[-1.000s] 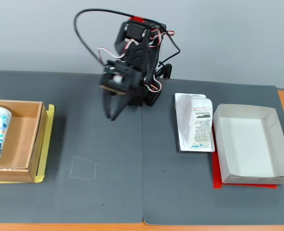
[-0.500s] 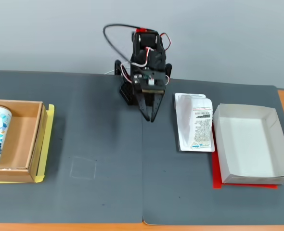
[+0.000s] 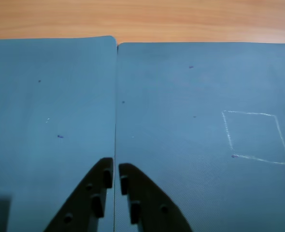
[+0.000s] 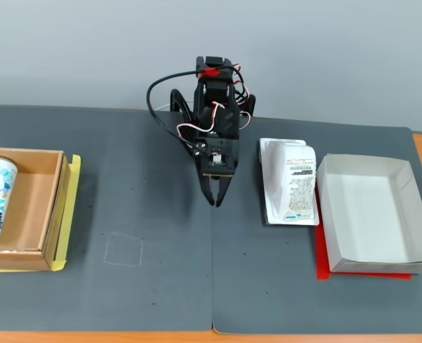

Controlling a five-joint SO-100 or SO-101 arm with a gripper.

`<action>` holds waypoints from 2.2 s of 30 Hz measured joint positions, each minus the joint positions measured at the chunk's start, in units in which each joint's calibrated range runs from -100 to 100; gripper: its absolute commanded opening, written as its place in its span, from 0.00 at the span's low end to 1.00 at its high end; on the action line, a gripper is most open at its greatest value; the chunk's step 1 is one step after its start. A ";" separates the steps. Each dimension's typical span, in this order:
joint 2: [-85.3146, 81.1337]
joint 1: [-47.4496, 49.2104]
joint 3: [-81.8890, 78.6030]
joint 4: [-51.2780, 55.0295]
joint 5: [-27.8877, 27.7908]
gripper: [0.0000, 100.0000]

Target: Pick the can and put it in the brown box

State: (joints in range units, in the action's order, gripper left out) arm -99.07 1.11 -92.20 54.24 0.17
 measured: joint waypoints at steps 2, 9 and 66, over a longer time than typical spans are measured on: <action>-0.08 -1.11 -3.17 -2.77 0.00 0.02; -0.08 -1.26 -6.80 -2.34 0.20 0.02; -0.17 0.67 -3.26 20.24 0.05 0.01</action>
State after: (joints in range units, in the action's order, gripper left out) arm -99.24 1.77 -95.47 74.48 0.22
